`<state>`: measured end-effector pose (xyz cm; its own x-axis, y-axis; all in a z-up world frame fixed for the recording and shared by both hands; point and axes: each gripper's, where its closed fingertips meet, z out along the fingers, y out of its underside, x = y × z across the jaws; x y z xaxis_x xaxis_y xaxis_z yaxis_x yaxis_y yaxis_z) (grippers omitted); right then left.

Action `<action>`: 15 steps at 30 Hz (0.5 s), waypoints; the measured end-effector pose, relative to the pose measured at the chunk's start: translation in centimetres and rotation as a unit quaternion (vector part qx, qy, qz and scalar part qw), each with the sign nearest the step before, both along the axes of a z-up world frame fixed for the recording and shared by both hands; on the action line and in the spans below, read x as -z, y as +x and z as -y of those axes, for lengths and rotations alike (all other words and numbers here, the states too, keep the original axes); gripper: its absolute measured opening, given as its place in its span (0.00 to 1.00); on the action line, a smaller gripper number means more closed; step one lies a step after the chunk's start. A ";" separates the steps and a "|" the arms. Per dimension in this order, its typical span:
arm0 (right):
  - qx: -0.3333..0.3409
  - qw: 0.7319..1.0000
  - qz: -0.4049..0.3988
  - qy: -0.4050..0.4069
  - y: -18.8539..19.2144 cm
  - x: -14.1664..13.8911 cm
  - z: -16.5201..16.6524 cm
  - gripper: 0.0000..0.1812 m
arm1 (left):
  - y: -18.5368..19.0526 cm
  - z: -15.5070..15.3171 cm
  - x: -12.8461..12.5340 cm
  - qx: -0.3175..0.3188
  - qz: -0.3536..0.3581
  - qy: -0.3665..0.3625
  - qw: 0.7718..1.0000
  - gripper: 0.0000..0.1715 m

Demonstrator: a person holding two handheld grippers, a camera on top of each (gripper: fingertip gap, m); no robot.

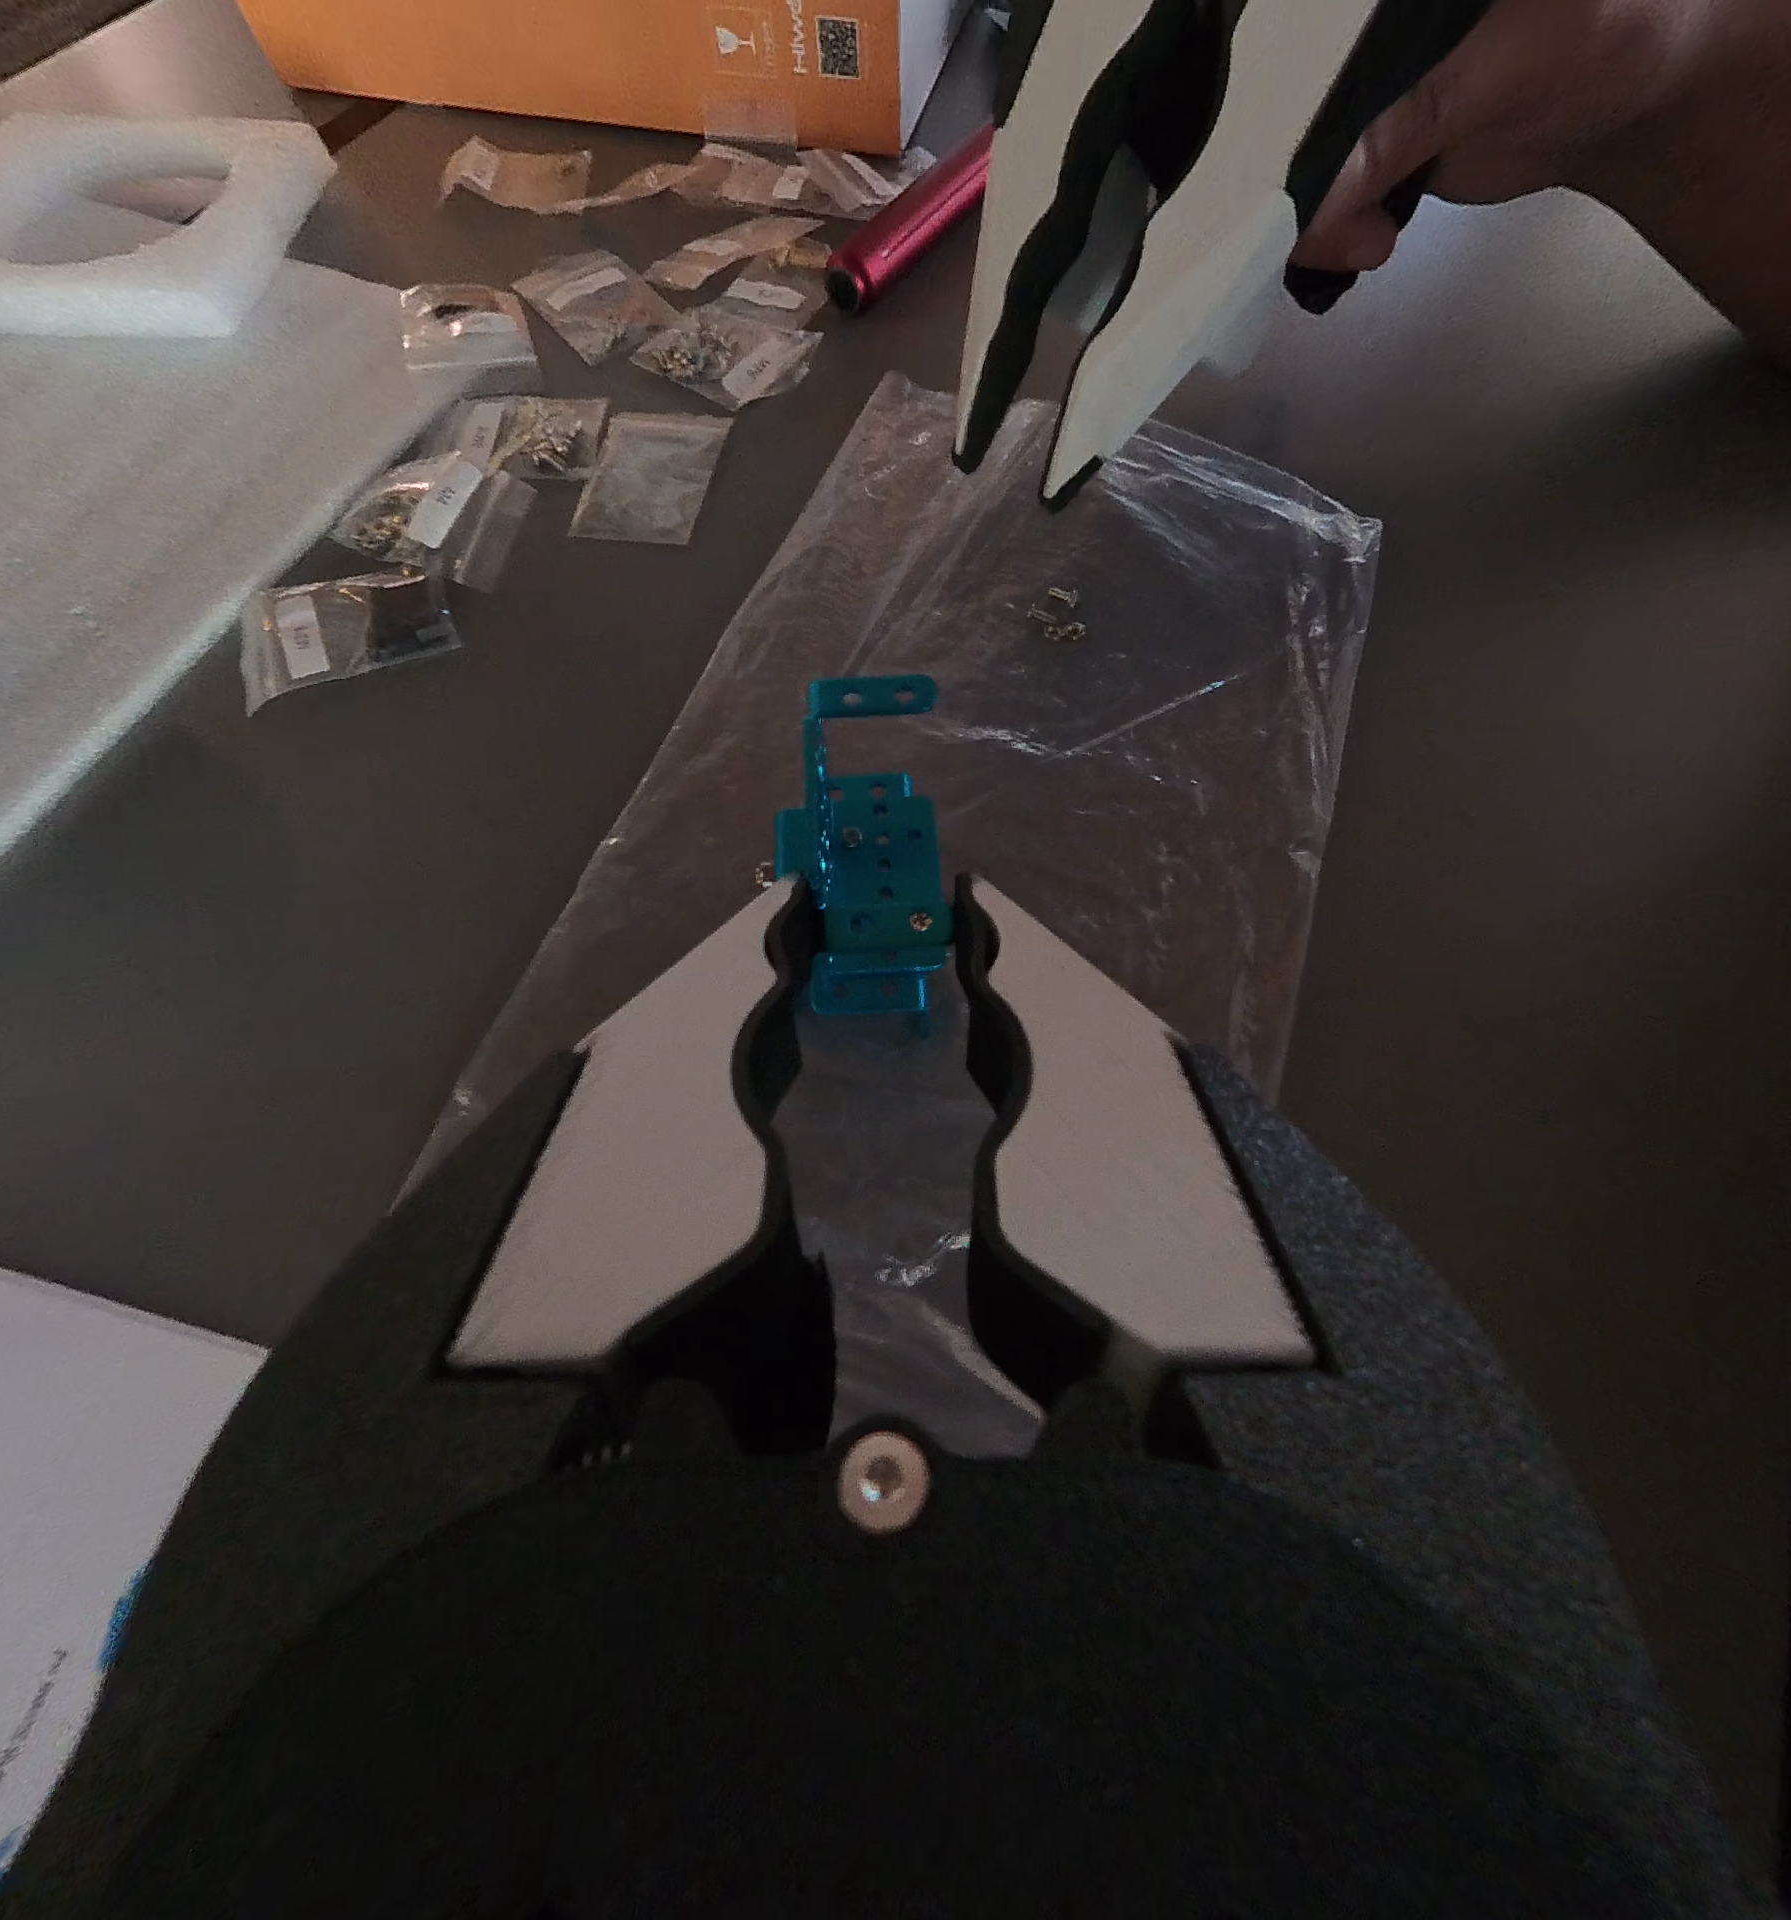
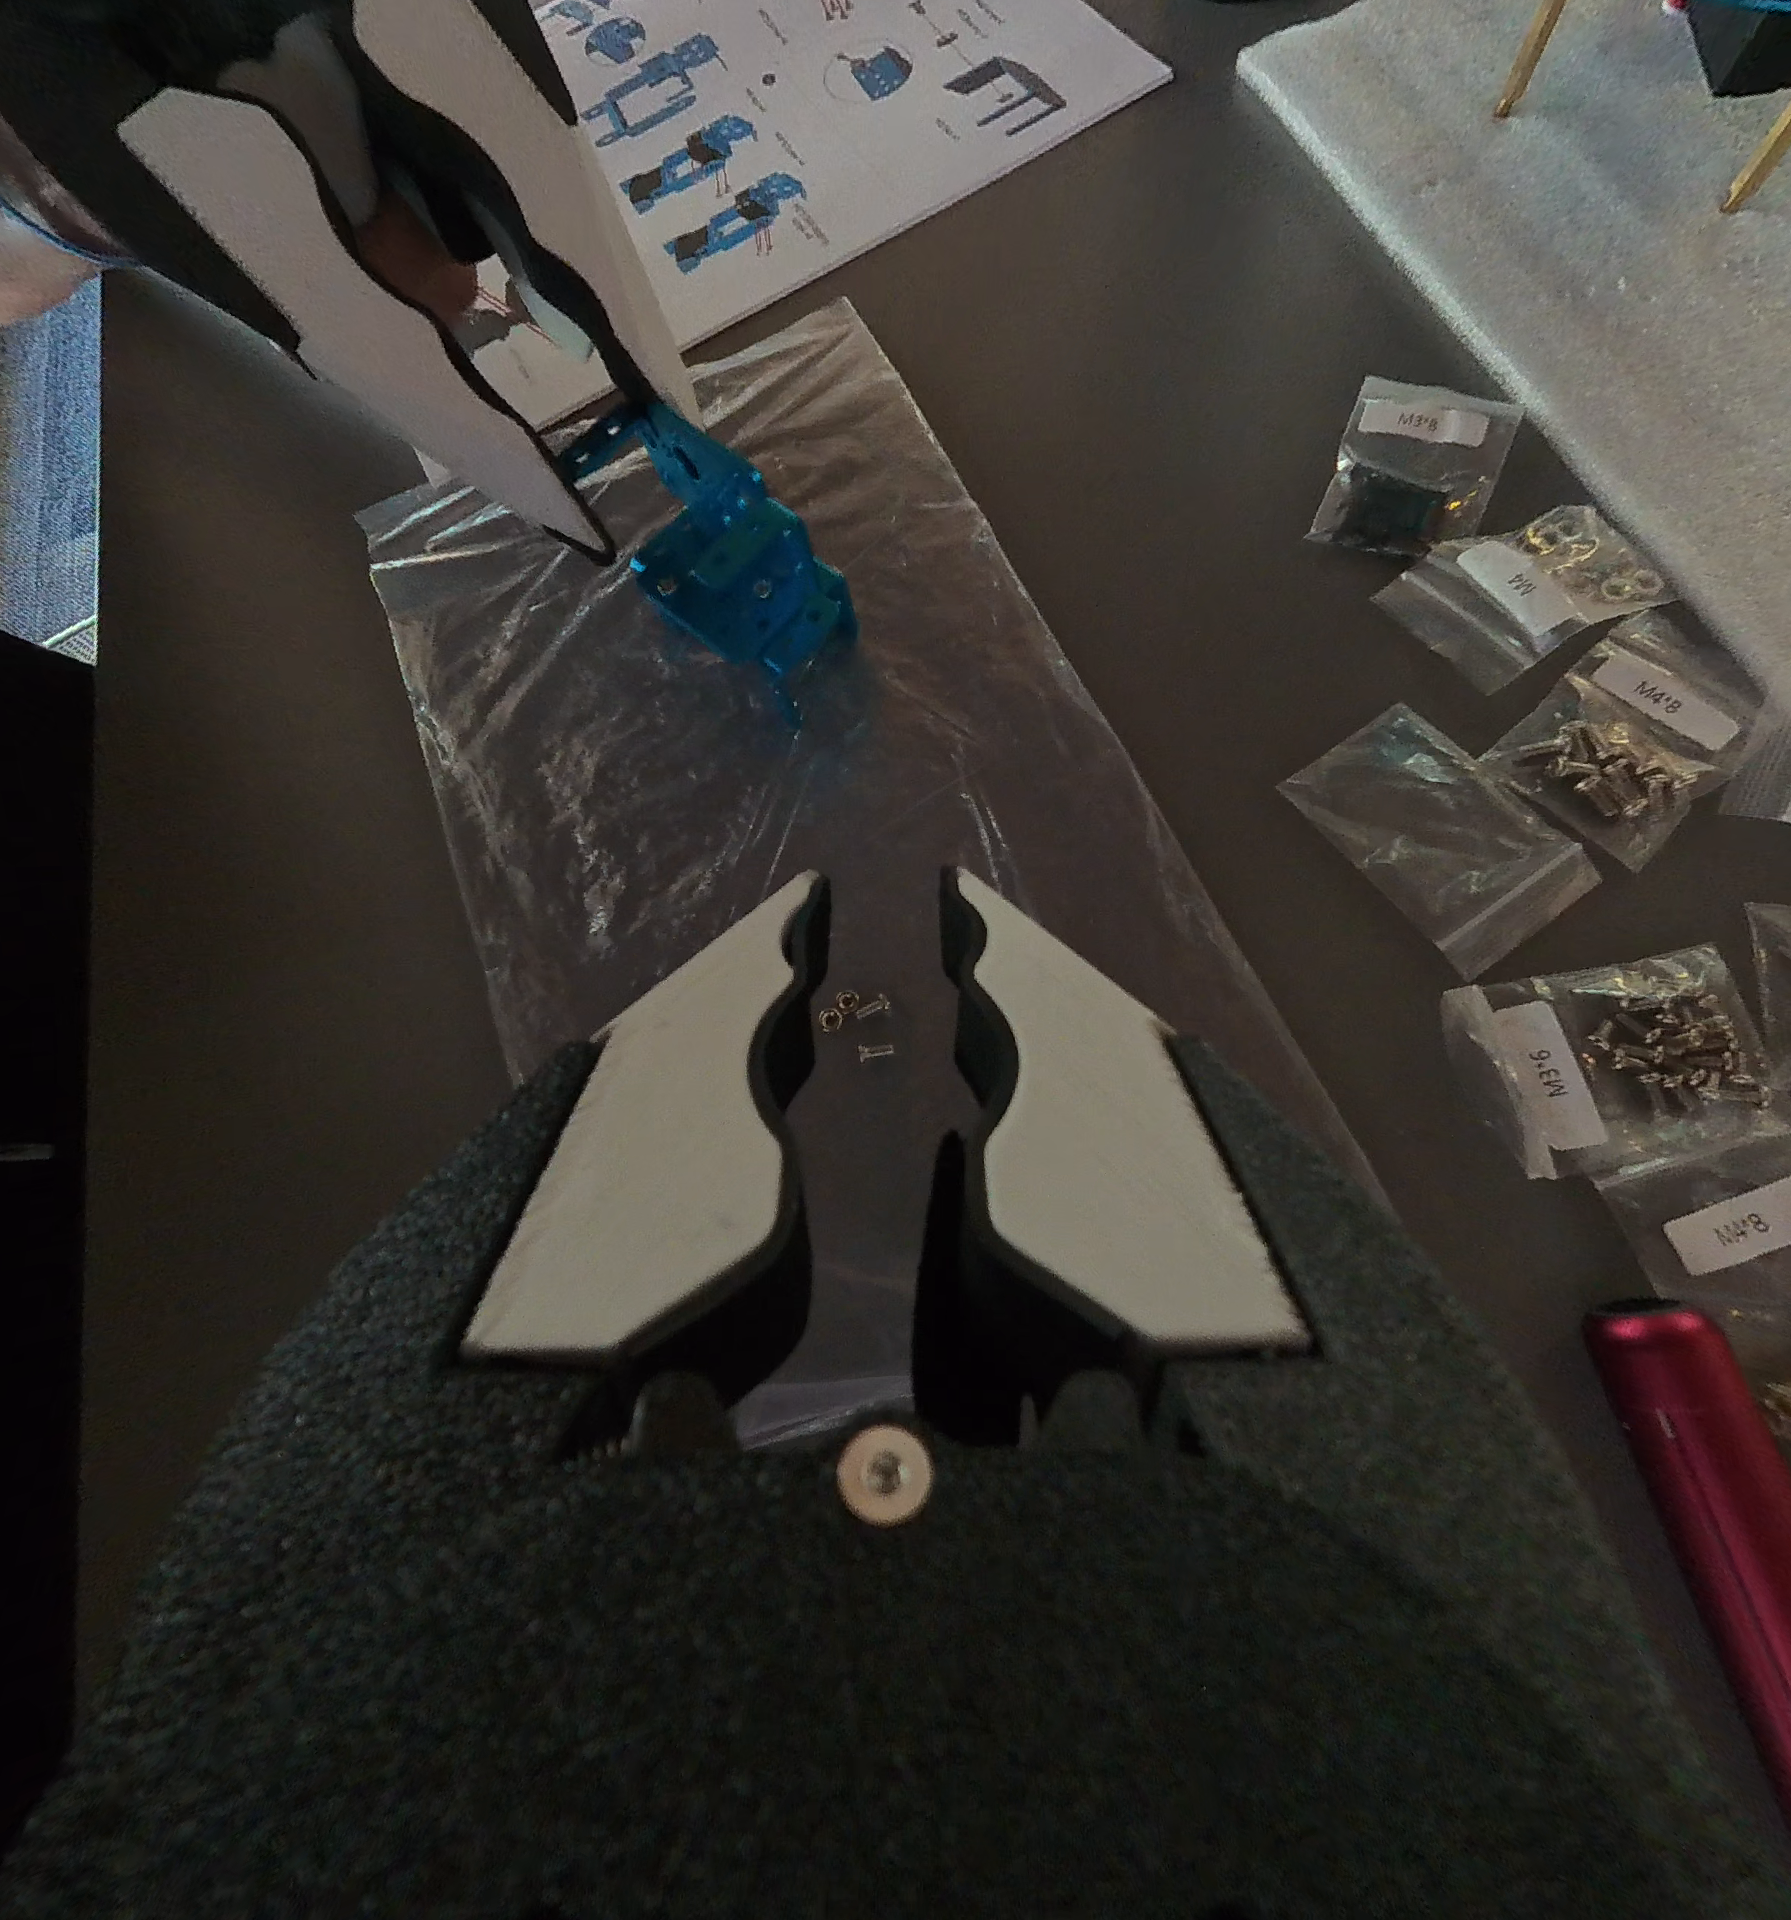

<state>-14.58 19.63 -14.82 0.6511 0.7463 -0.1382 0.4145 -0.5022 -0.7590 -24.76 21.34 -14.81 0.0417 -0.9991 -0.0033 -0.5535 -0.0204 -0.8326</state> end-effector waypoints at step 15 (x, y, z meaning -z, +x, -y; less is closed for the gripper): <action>-0.082 0.992 0.087 -0.030 0.2 2.3 2.9 0.10 | -0.1 0.9 -0.1 0.011 0.008 -0.015 1.000 0.20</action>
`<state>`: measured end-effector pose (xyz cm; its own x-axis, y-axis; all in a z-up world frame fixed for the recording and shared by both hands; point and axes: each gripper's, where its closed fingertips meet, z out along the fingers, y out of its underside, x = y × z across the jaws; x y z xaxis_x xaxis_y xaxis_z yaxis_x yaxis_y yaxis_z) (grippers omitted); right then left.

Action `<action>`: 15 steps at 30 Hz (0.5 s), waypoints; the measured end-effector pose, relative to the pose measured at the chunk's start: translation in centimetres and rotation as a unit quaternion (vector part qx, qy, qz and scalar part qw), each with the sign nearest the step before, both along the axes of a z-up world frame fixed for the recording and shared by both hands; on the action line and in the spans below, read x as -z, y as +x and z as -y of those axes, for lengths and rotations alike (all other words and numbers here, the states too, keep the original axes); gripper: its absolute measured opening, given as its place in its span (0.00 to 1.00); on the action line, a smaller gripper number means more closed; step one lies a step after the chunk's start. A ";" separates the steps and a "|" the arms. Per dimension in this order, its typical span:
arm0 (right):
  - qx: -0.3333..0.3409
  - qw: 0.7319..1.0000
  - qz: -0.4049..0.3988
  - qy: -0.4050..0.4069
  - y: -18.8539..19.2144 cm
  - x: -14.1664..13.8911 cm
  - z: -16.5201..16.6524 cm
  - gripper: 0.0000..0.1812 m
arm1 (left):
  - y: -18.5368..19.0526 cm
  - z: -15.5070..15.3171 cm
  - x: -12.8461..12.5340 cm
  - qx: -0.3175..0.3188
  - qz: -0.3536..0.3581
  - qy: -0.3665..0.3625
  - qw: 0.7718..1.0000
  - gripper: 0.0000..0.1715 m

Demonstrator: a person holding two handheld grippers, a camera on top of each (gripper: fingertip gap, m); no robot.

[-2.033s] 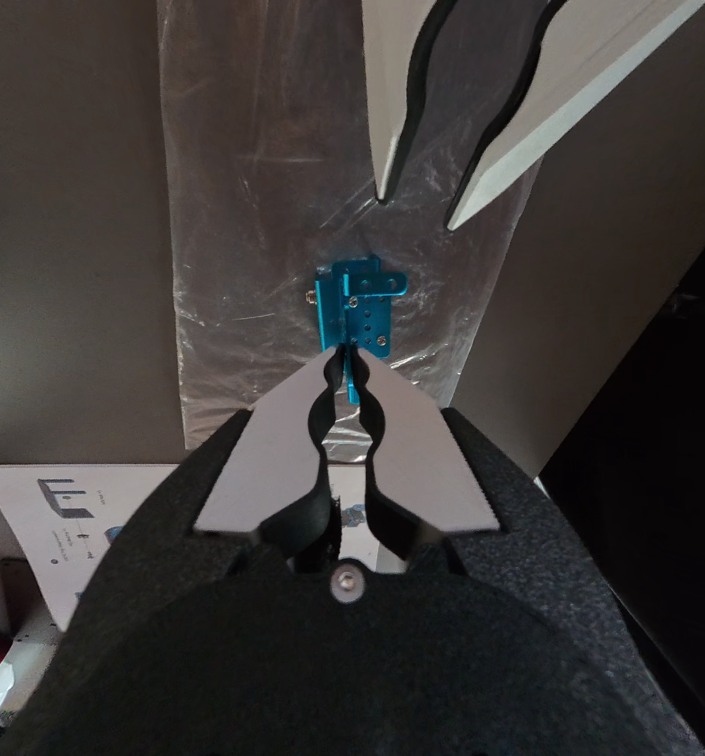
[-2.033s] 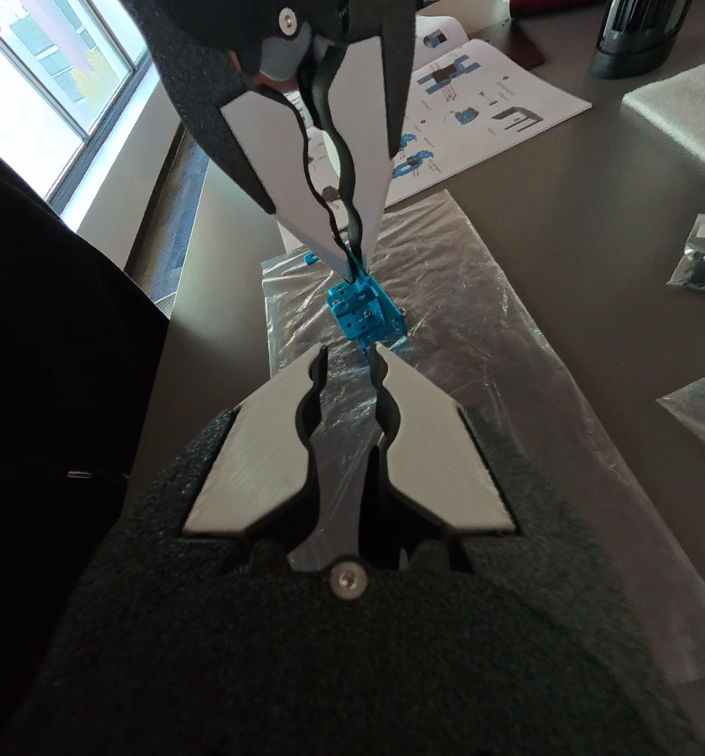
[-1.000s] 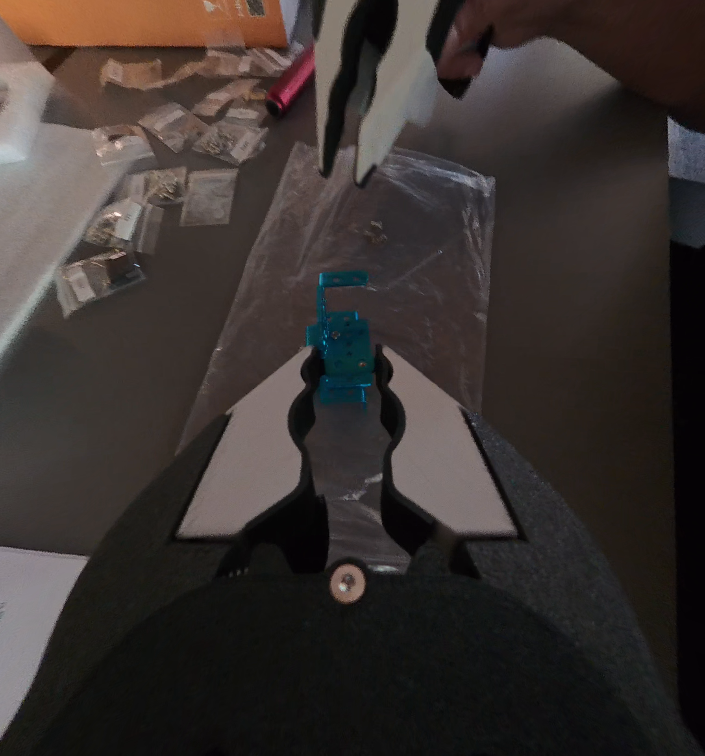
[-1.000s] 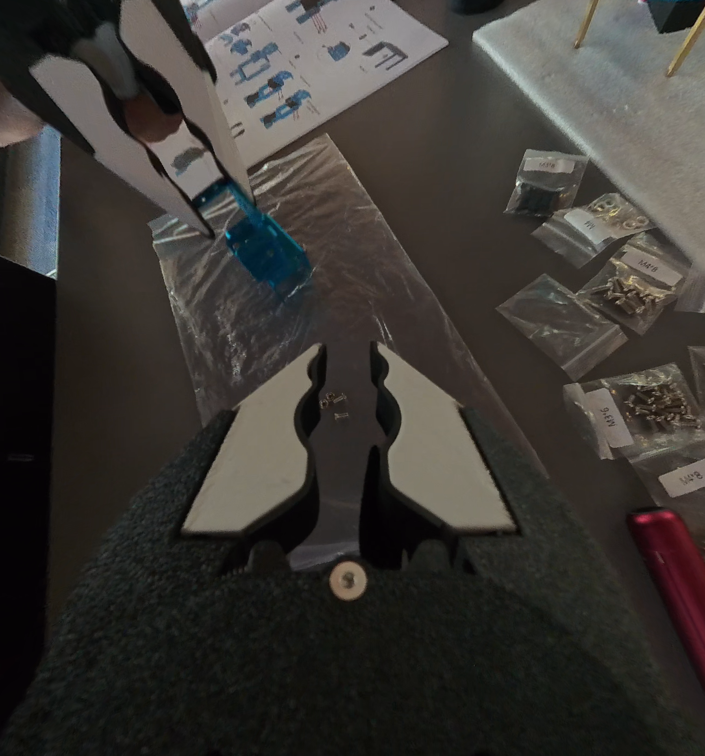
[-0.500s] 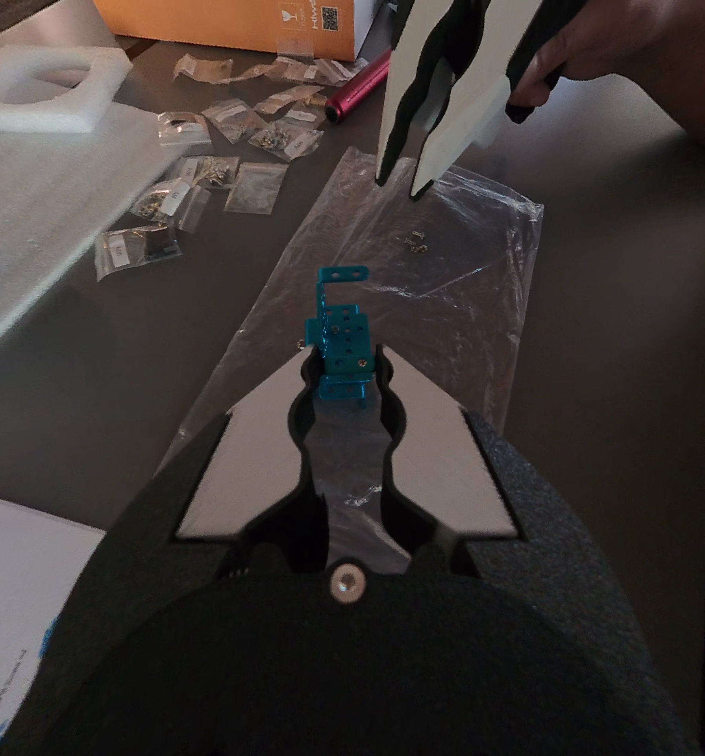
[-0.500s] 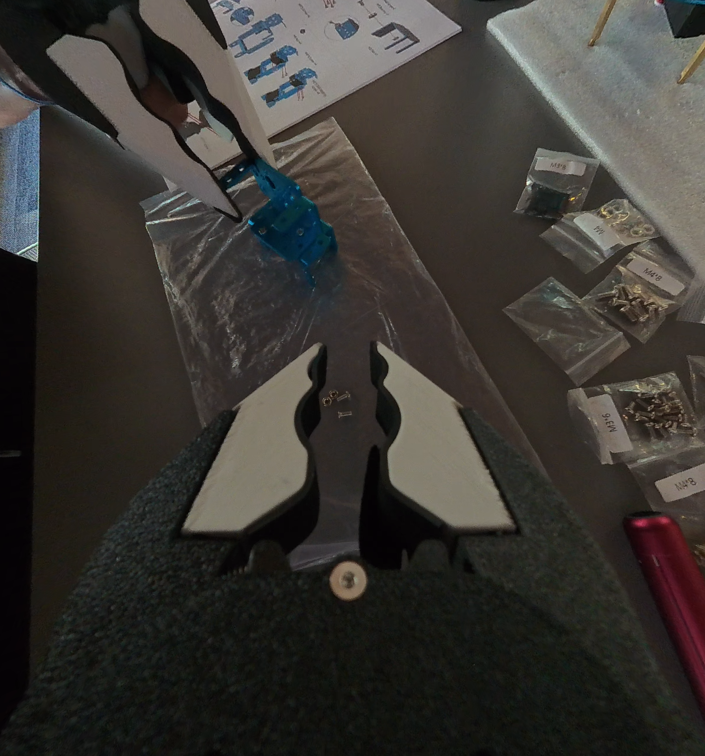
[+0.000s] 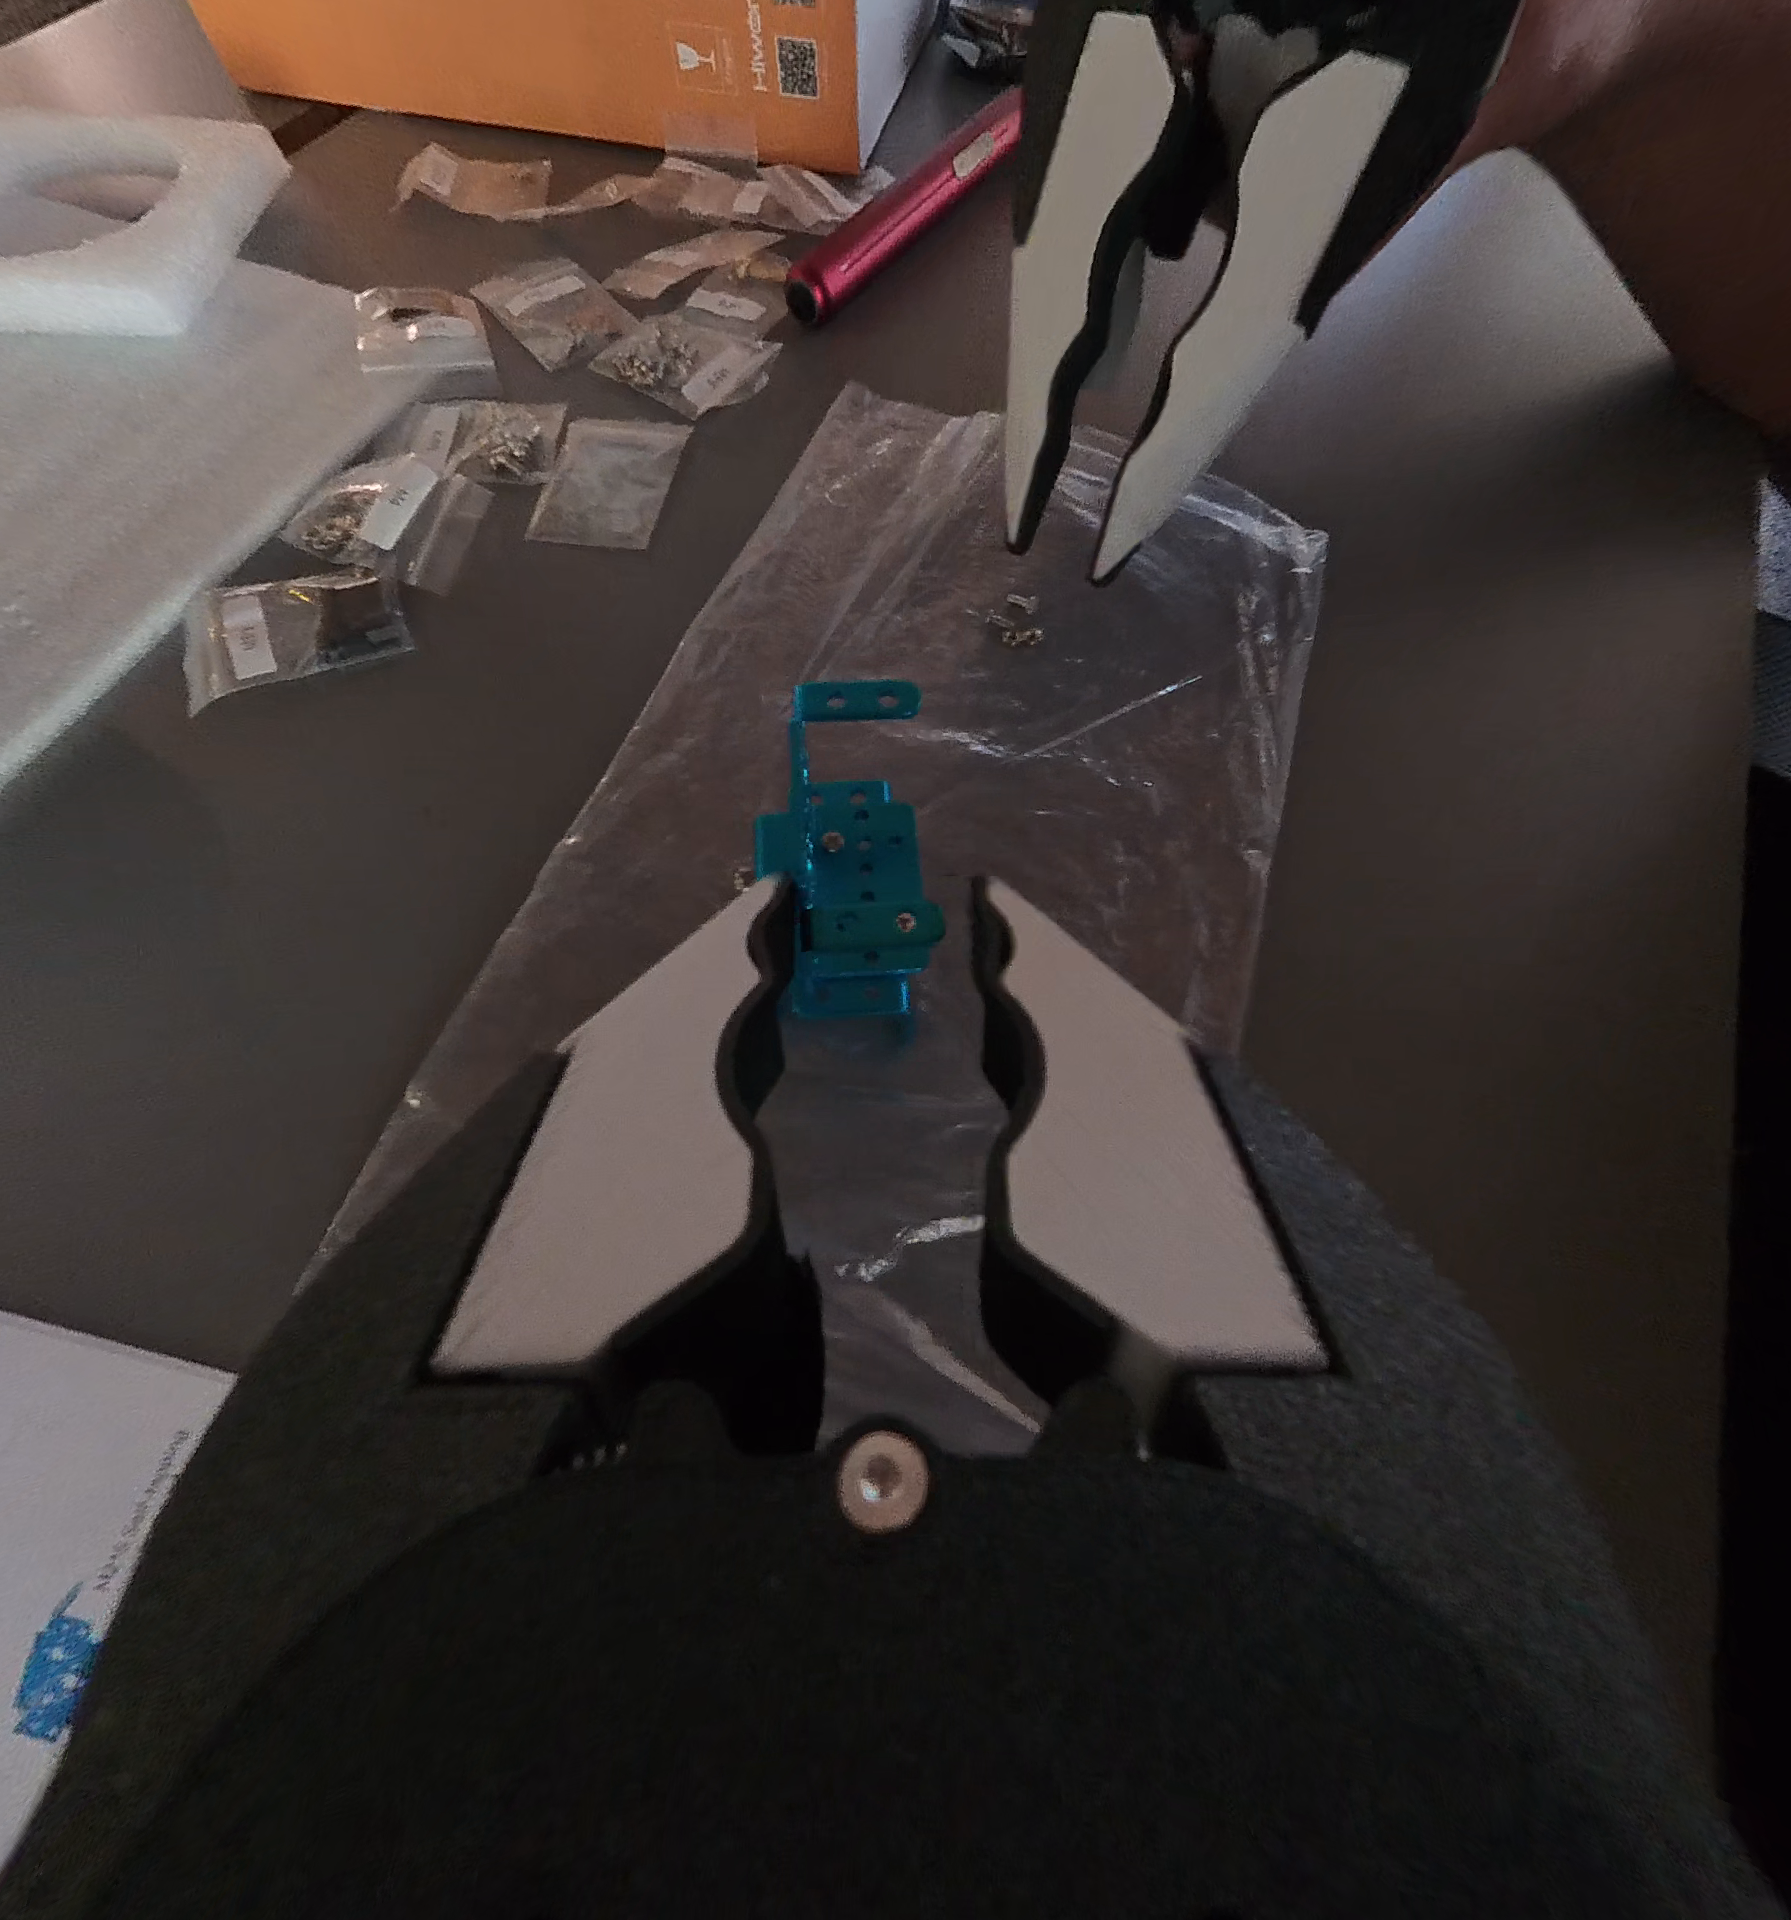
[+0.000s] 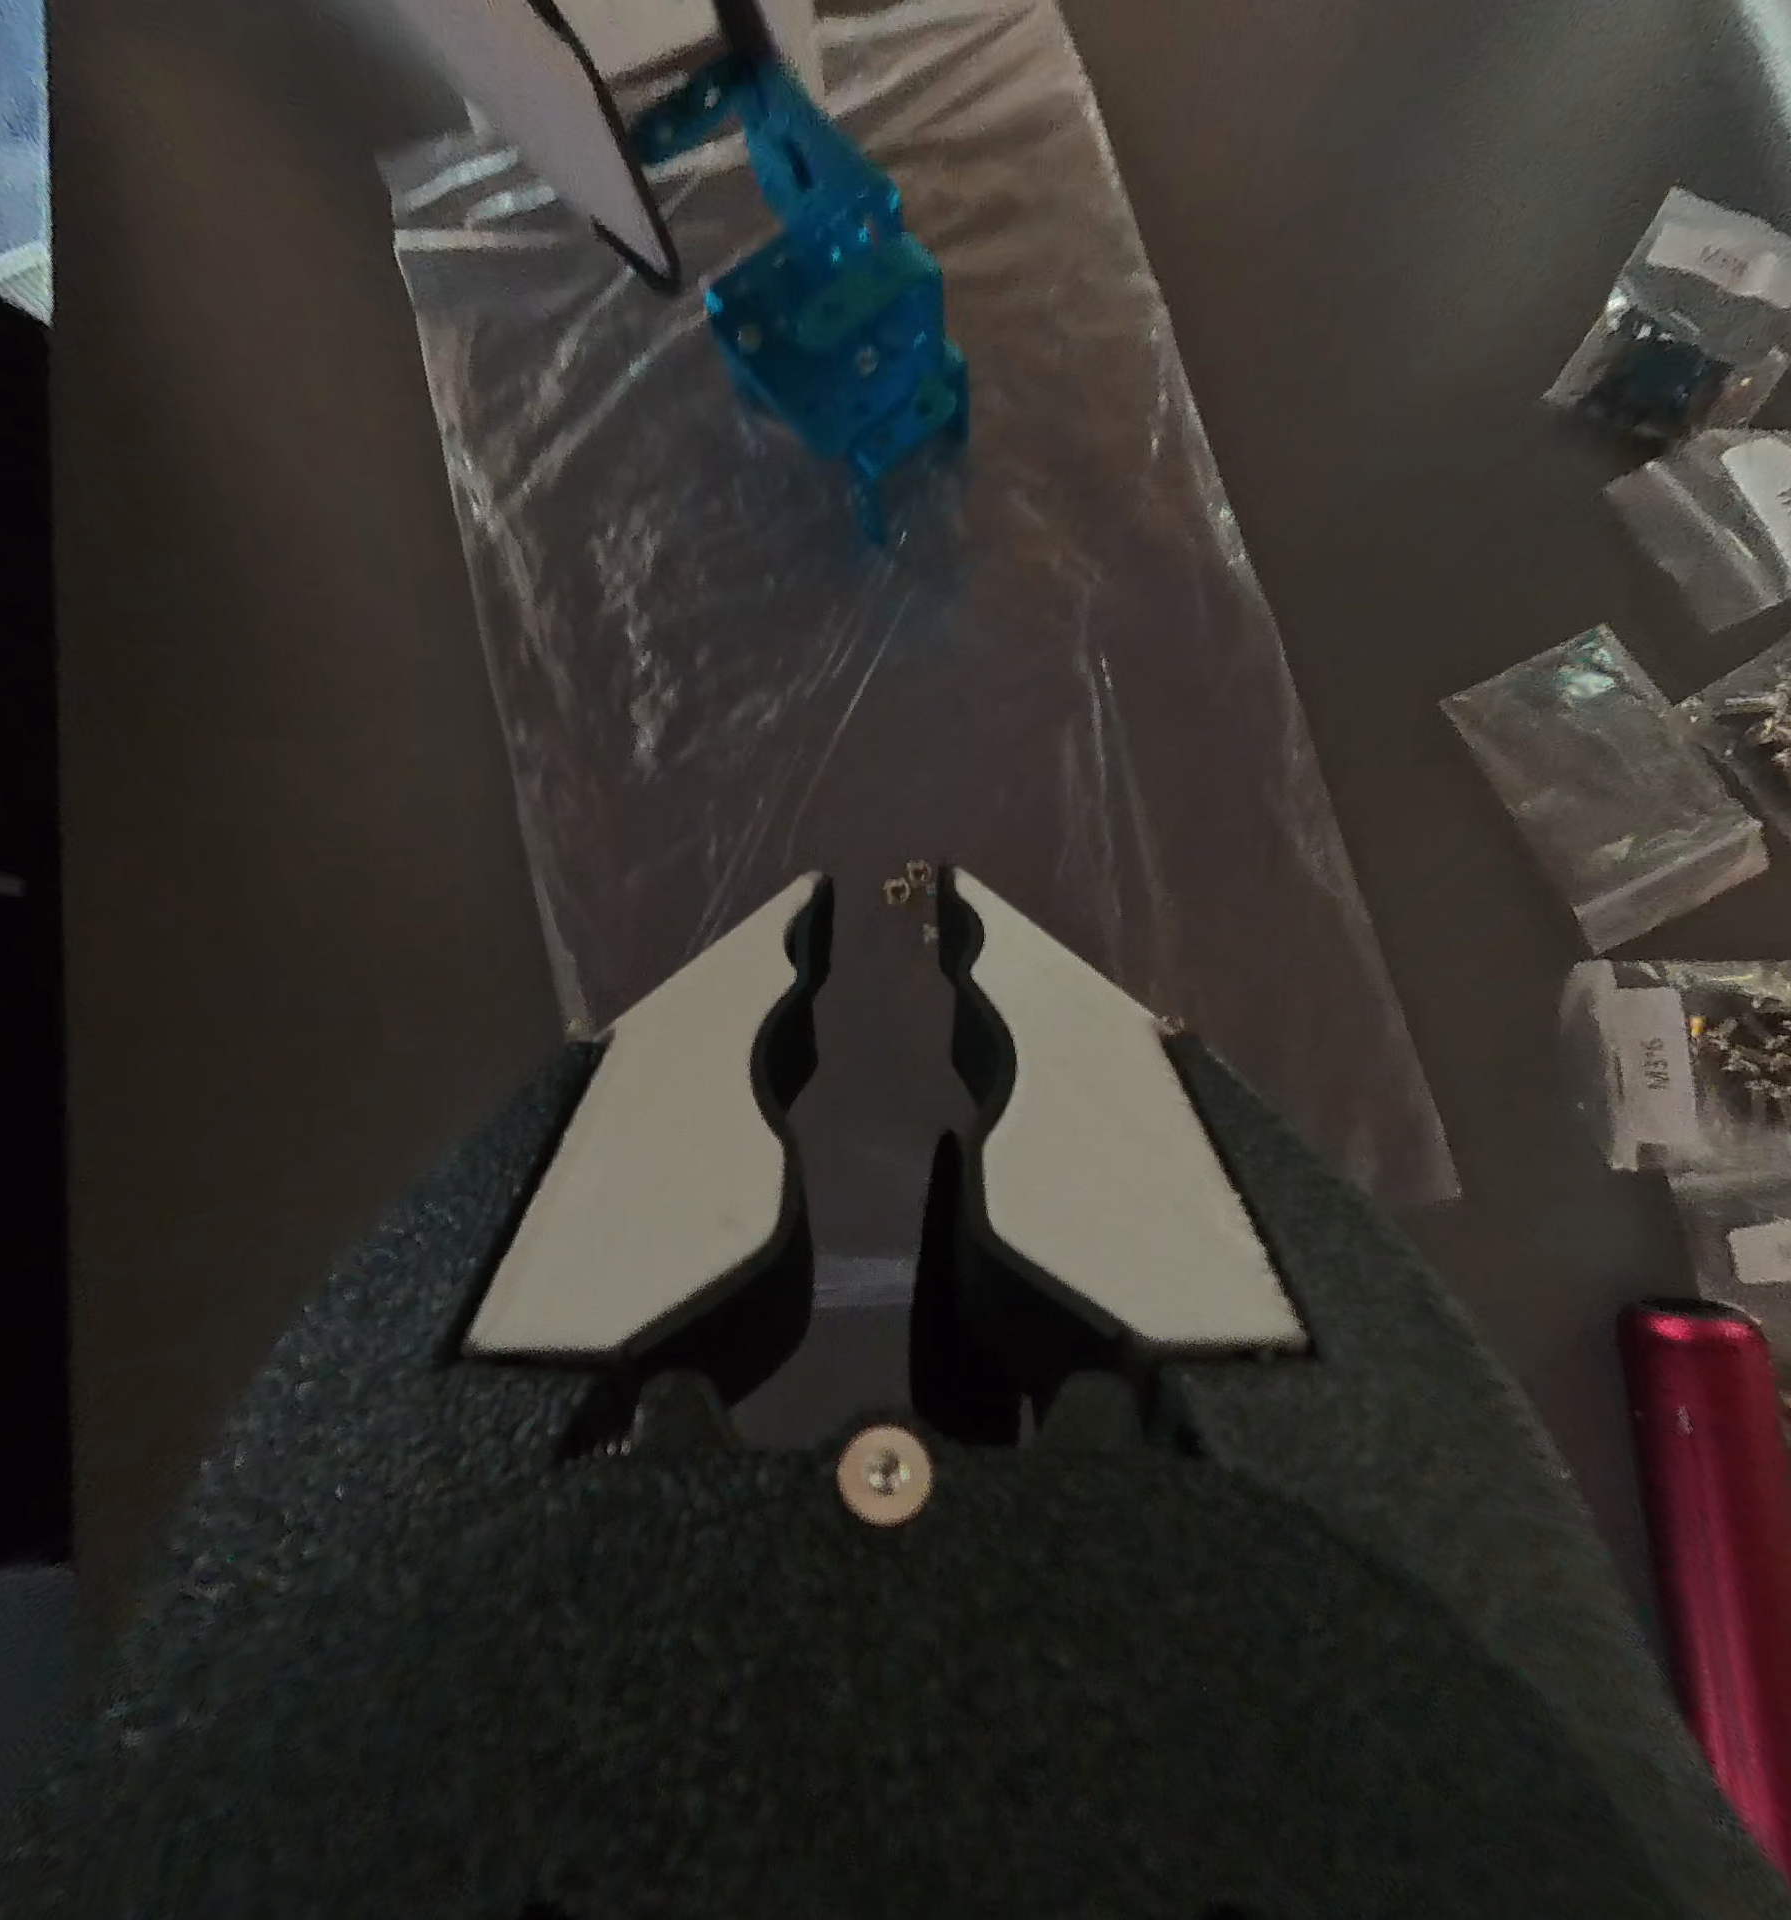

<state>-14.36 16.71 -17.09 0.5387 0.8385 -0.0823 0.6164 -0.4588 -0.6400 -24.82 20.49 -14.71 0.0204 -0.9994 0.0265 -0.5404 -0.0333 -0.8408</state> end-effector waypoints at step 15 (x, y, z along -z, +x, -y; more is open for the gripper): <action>-0.011 0.999 0.042 -0.005 1.2 1.9 -0.2 0.06 | -1.7 -3.8 -5.9 0.034 0.143 0.019 0.989 0.28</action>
